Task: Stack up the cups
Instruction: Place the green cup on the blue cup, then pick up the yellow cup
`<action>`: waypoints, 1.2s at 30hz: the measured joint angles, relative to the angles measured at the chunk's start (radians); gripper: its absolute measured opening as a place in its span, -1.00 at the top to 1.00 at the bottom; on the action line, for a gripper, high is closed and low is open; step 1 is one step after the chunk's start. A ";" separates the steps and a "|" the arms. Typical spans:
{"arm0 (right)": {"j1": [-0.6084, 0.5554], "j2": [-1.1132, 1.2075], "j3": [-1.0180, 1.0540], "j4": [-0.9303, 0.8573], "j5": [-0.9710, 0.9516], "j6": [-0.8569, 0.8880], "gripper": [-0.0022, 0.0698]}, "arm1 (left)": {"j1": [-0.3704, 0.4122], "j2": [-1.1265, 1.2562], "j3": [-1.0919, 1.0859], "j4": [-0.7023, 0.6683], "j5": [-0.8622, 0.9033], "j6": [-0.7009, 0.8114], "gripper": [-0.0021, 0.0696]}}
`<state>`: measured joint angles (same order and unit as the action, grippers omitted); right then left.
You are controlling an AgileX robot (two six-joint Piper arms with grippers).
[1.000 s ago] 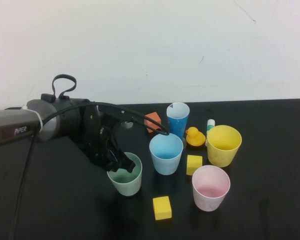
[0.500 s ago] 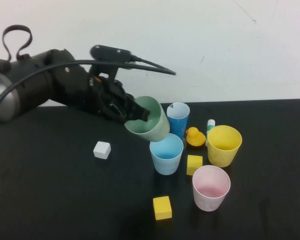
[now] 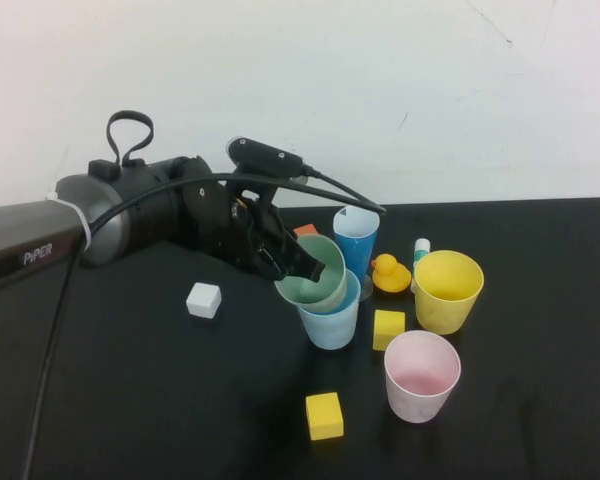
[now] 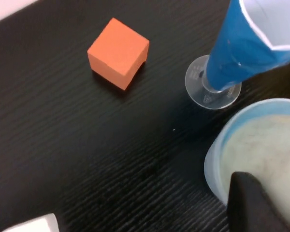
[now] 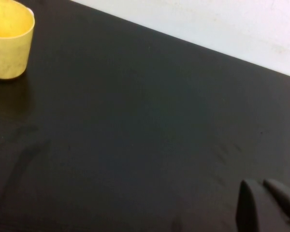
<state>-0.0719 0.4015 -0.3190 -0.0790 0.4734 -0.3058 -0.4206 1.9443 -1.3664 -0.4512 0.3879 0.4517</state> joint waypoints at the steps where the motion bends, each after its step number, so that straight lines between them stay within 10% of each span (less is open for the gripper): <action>1: 0.000 0.000 0.000 0.000 0.000 0.000 0.95 | 0.000 0.000 0.000 0.000 -0.004 0.005 0.76; 11: 0.000 0.000 0.000 0.006 0.000 0.000 0.95 | 0.000 0.000 -0.119 -0.025 0.033 0.003 0.10; 21: 0.000 0.014 -0.025 0.280 0.105 -0.268 0.95 | 0.000 -0.041 -0.368 -0.046 0.515 -0.010 0.86; 36: 0.000 0.644 -0.337 0.703 0.155 -0.667 0.95 | 0.002 -0.525 -0.325 0.383 0.493 -0.146 0.94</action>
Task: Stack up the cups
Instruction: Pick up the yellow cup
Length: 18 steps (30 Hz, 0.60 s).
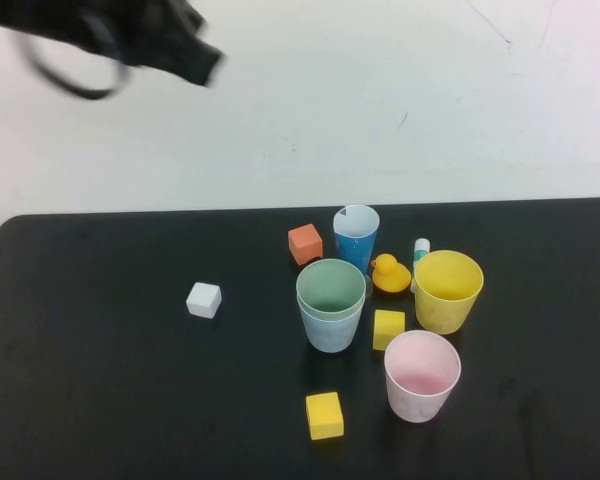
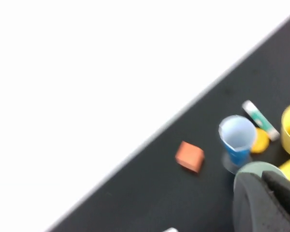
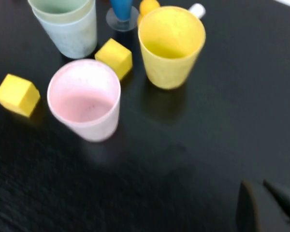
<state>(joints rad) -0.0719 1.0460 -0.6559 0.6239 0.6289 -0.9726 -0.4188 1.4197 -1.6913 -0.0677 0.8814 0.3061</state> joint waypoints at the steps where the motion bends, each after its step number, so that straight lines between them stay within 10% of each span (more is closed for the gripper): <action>1: 0.000 0.059 -0.031 0.031 0.000 -0.033 0.95 | 0.000 -0.048 0.022 0.013 -0.012 -0.001 0.94; 13: 0.168 0.550 -0.352 0.215 -0.117 -0.262 0.90 | 0.002 -0.584 0.522 0.124 -0.156 -0.097 0.94; 18: 0.180 0.736 -0.509 0.215 -0.066 -0.264 0.44 | 0.002 -0.775 0.729 0.149 -0.158 -0.107 0.94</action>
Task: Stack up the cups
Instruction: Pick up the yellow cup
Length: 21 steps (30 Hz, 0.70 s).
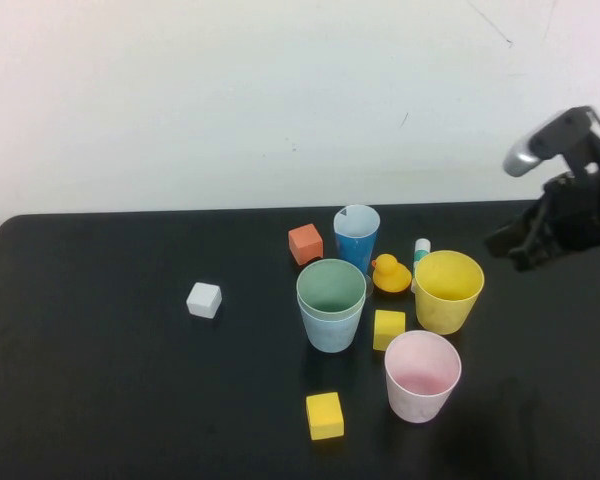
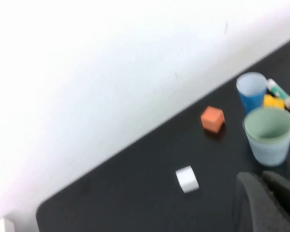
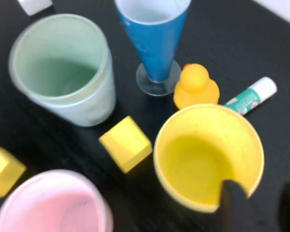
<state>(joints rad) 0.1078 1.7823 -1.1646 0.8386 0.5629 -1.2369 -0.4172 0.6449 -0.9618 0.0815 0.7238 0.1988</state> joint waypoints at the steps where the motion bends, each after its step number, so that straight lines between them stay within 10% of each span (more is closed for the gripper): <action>1: 0.000 0.042 -0.032 0.000 0.004 0.004 0.32 | 0.000 -0.040 0.042 0.000 0.000 -0.001 0.94; 5: 0.000 0.200 -0.151 0.000 0.011 0.037 -0.18 | 0.000 -0.198 0.204 0.007 -0.041 -0.001 0.94; 13: 0.002 0.411 -0.293 0.000 0.035 0.063 -0.31 | 0.000 -0.408 0.383 0.096 -0.118 -0.101 0.94; 16: 0.002 0.448 -0.314 -0.006 0.053 0.063 -0.15 | 0.000 -0.429 0.393 0.133 -0.118 -0.144 0.94; 21: 0.002 0.458 -0.329 -0.020 0.099 0.068 0.67 | 0.000 -0.431 0.393 0.201 -0.108 -0.188 0.94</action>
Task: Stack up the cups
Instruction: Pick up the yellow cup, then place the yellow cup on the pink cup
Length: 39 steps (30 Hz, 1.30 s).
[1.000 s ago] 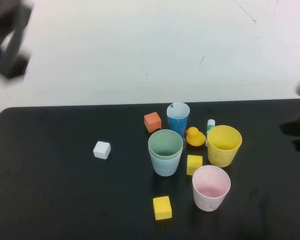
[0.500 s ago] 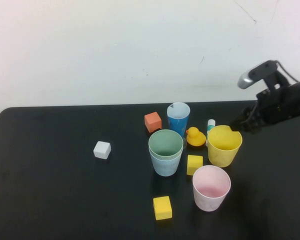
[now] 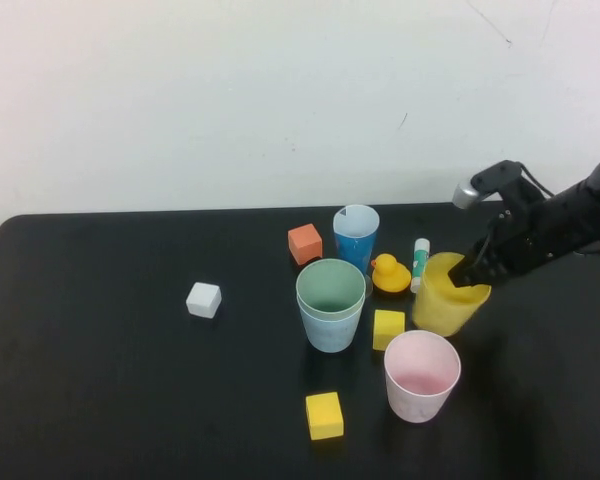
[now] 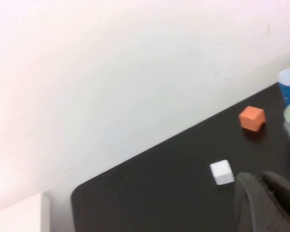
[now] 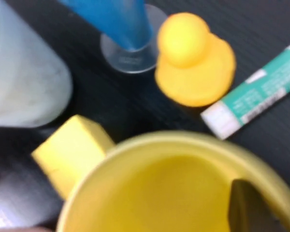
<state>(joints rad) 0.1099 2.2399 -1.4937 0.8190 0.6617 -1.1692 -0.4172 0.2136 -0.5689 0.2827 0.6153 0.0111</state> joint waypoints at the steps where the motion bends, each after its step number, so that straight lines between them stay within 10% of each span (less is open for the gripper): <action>1: 0.000 0.000 -0.007 -0.003 0.024 0.000 0.76 | 0.000 0.000 0.000 0.022 0.000 -0.020 0.94; 14: 0.118 -0.352 0.004 -0.223 0.218 0.110 0.85 | 0.000 0.000 0.000 0.237 -0.010 -0.293 0.94; 31: 0.196 -0.367 0.326 -0.198 -0.075 0.040 0.85 | 0.000 -0.002 0.154 0.243 -0.095 -0.360 0.94; 39: 0.196 -0.288 0.326 -0.090 -0.061 0.036 0.43 | 0.000 -0.002 0.188 0.250 -0.189 -0.362 0.94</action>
<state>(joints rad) 0.3062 1.9517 -1.1675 0.7292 0.6006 -1.1333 -0.4172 0.2120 -0.3807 0.5326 0.4263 -0.3508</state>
